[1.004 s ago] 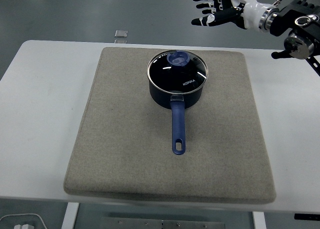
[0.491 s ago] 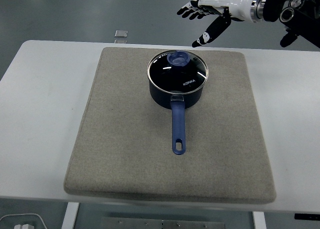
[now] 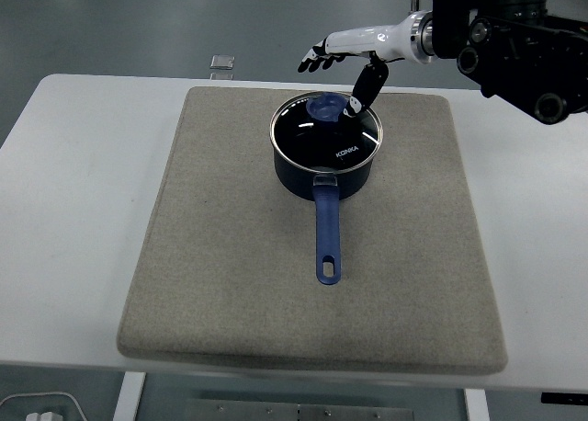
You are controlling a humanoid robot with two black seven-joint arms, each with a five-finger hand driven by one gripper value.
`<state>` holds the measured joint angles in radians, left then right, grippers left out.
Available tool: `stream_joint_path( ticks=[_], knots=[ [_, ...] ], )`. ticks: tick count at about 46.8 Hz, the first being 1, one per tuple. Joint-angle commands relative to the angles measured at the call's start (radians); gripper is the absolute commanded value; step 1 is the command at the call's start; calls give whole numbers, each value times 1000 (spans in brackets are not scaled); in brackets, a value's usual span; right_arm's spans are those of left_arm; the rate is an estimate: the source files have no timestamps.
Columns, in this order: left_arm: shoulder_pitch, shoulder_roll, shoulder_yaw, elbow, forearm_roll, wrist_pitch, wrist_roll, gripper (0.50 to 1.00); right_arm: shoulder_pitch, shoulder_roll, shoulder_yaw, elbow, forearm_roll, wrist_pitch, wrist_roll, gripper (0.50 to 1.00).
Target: Lift the pot lid and place it to the right of the pot.
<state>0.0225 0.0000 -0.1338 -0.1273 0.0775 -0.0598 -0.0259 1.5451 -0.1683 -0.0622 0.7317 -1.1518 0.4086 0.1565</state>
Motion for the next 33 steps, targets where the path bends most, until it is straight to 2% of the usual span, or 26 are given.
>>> stream_joint_path(
  ticks=[1, 22, 33],
  knots=[
    [-1, 0, -1, 0, 1, 0, 0, 1000, 0, 6, -11, 0, -9, -1, 0, 921],
    [-1, 0, -1, 0, -1, 0, 0, 1000, 9, 12, -62, -11, -37, -7, 0, 913],
    [-1, 0, 0, 0, 1, 0, 0, 1000, 12, 12, -60, -11, -45, -7, 0, 885]
  ],
)
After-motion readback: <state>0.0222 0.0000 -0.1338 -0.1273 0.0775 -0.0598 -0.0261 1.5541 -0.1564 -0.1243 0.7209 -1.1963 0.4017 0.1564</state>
